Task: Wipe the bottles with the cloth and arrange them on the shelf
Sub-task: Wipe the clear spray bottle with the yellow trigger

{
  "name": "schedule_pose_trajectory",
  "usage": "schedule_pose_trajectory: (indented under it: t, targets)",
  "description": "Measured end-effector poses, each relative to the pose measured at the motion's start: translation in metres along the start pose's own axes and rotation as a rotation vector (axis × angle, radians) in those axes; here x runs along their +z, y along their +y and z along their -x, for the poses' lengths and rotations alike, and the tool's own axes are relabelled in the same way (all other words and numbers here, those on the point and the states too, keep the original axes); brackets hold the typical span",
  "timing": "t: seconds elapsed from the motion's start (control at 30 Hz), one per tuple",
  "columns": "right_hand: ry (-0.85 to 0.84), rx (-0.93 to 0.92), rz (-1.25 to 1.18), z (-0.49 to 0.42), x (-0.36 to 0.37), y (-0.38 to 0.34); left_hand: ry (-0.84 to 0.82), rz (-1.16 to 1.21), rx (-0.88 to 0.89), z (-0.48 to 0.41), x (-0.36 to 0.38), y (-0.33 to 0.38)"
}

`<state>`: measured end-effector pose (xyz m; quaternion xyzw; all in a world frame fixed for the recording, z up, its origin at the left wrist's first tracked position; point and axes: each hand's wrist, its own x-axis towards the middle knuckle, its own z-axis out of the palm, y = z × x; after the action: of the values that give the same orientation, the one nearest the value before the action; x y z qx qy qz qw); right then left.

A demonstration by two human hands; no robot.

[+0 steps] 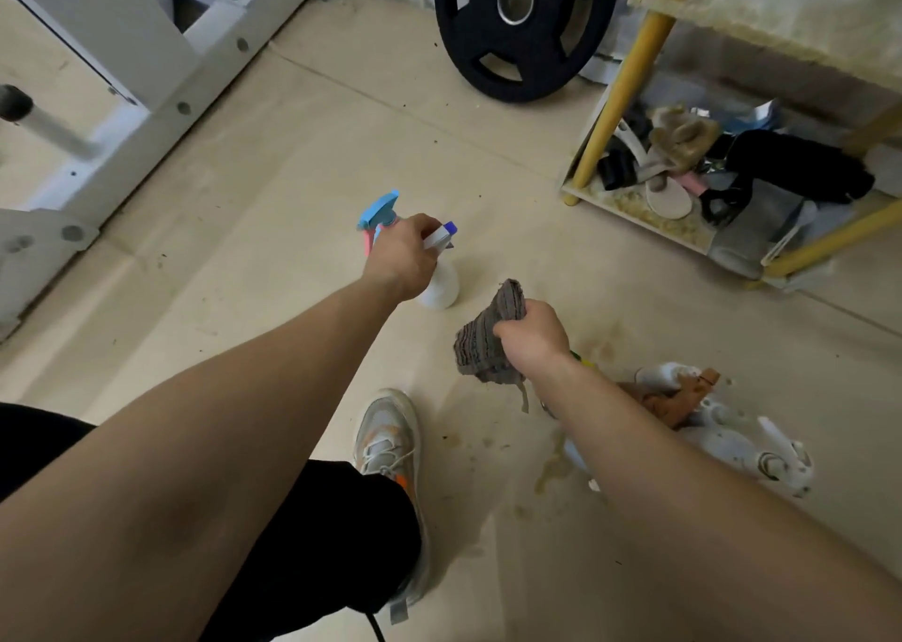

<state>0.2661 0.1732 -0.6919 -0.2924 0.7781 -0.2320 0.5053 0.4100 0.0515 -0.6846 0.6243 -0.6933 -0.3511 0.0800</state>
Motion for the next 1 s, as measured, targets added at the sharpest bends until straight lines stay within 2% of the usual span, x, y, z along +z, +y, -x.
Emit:
schedule_pose_trajectory:
  t: [0.17, 0.3, 0.4, 0.5, 0.77, 0.9, 1.0]
  targets:
    - [0.004, -0.014, -0.049, 0.013, -0.006, -0.007, 0.018, -0.093, 0.002, 0.008, -0.002, 0.008]
    - [0.006, -0.084, -0.07, 0.039, -0.026, -0.027, 0.028, -0.113, -0.012, 0.027, -0.016, 0.029]
    - [0.049, -0.169, -0.077, 0.063, -0.054, -0.038, 0.025, -0.085, 0.046, 0.046, -0.026, 0.049]
    - [0.139, -0.238, -0.044, 0.085, -0.088, -0.038, -0.044, -0.075, 0.108, 0.07, -0.027, 0.068]
    - [0.336, -0.262, -0.1, 0.121, -0.162, 0.008, -0.296, -0.295, 0.339, 0.115, 0.025, 0.099]
    - [0.367, -0.222, -0.122, 0.123, -0.183, 0.033, -0.375, -0.471, 0.44, 0.116, 0.059, 0.106]
    - [0.369, -0.212, -0.124, 0.119, -0.191, 0.047, -0.369, -0.518, 0.505, 0.113, 0.08, 0.107]
